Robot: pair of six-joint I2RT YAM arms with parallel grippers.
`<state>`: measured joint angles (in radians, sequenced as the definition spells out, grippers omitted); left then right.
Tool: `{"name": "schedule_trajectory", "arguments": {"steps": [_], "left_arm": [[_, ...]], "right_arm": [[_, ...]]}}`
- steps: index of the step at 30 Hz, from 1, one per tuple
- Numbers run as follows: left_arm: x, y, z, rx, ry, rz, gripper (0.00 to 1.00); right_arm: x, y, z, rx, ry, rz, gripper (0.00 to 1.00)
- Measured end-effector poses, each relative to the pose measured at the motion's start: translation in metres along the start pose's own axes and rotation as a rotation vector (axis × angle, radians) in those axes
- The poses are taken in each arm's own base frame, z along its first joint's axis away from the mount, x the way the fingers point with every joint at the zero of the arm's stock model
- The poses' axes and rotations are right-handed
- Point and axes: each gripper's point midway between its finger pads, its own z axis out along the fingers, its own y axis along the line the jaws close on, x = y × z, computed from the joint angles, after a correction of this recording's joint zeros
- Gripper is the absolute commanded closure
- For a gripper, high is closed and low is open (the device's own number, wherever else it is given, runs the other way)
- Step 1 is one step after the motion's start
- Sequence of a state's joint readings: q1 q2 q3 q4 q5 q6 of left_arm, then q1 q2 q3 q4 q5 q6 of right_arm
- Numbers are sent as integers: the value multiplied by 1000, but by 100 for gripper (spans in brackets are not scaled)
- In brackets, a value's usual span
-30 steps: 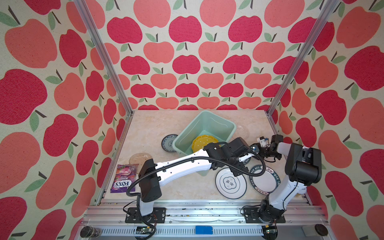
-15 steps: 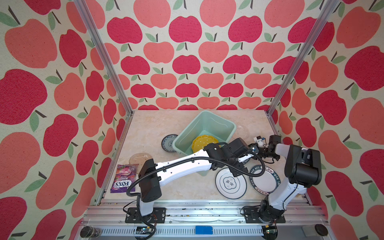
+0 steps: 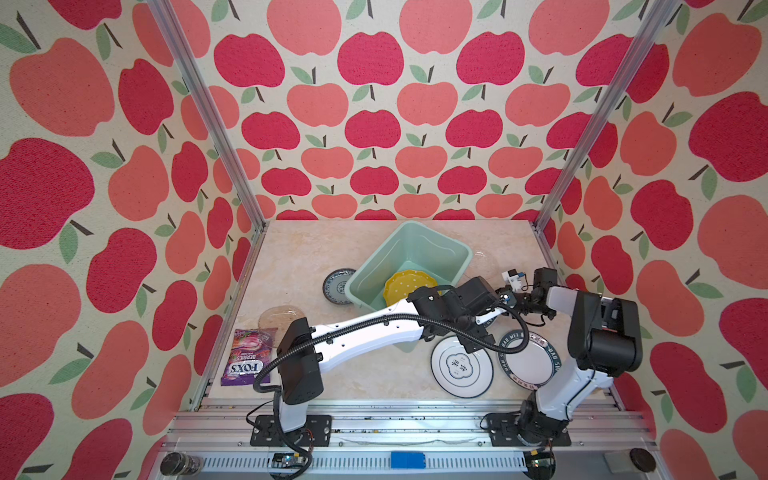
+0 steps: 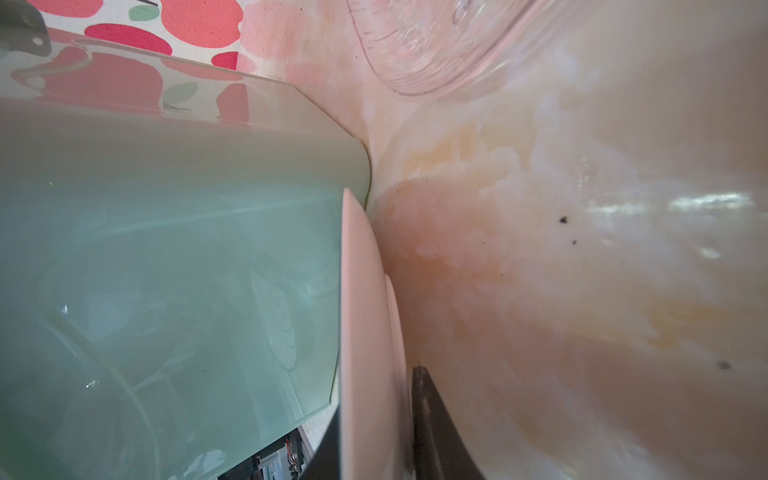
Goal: Place the plates into the plastic bin on the countertop
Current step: 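Push the right gripper against the green-rimmed plate edge, tilting it up, then lift the green-rimmed plate with the right gripper toward the left gripper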
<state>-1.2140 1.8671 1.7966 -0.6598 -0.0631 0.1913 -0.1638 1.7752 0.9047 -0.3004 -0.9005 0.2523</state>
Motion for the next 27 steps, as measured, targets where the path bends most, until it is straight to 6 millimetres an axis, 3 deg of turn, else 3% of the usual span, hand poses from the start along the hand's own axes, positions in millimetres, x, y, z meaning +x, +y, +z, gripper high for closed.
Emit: {"name": "schedule_trajectory", "arguments": {"steps": [8, 14, 22, 27], "left_arm": [[-4, 16, -5, -92, -16, -19, 1], [-16, 36, -26, -194, -77, -44, 1], [-48, 56, -84, -244, -243, -139, 1], [-62, 73, -138, -266, -363, -224, 1]], "right_arm": [[5, -3, -3, 31, 12, 23, 94], [4, 13, -30, 80, -34, 2, 98], [-8, 49, -100, 254, -212, -74, 98], [-14, 91, -140, 308, -329, -129, 100]]}}
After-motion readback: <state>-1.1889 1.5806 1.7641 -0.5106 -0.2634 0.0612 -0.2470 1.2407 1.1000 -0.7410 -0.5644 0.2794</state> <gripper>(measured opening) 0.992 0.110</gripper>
